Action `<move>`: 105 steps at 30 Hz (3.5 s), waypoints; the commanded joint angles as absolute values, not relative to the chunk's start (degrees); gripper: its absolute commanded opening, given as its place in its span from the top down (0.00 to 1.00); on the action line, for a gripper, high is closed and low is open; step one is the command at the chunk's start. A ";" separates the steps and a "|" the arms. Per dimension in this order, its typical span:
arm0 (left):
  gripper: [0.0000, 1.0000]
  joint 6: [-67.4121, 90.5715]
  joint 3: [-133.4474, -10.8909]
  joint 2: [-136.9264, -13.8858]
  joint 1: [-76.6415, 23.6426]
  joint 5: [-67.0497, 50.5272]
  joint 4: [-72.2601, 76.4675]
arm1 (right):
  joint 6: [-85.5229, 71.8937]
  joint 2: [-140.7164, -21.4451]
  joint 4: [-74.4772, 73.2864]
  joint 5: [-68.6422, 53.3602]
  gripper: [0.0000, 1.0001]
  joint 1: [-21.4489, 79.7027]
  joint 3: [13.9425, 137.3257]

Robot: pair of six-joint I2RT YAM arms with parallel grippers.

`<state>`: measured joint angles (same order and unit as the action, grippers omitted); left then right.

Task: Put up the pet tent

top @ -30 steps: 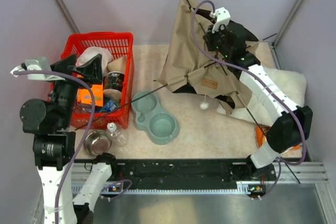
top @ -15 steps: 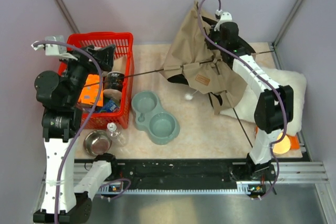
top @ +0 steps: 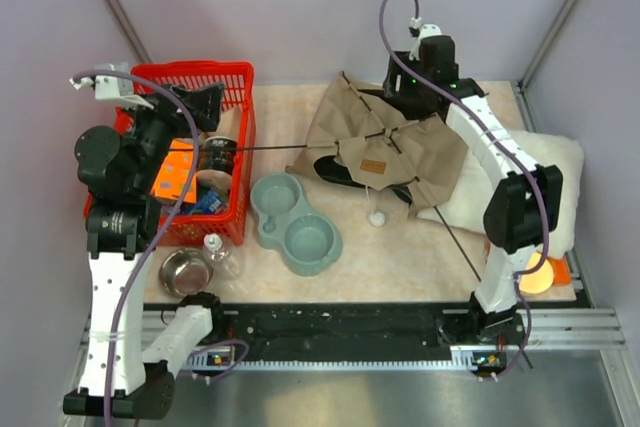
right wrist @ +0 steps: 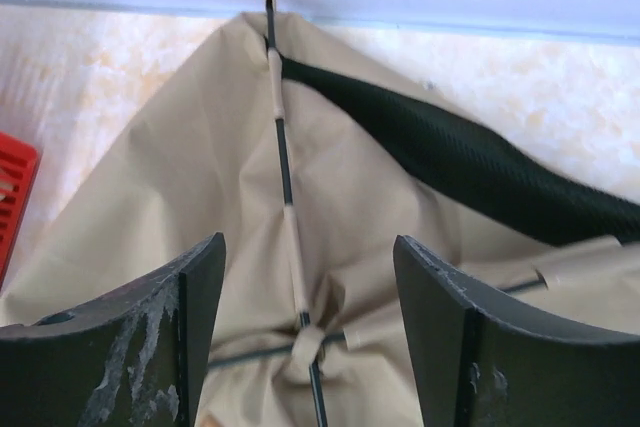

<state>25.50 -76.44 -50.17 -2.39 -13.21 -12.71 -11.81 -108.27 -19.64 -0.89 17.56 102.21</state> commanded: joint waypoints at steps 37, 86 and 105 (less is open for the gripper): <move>0.02 30.94 -74.36 -61.70 -2.29 -31.03 -0.53 | -17.84 -70.22 -54.59 0.96 0.37 17.75 55.72; 0.04 36.56 -71.63 -63.72 -4.30 -35.24 -0.53 | -43.77 -73.21 -15.38 -14.59 1.00 22.85 65.22; 0.07 30.77 -76.90 -69.00 -9.93 -27.07 -9.49 | -33.49 -65.83 -28.03 -5.56 0.27 23.64 56.68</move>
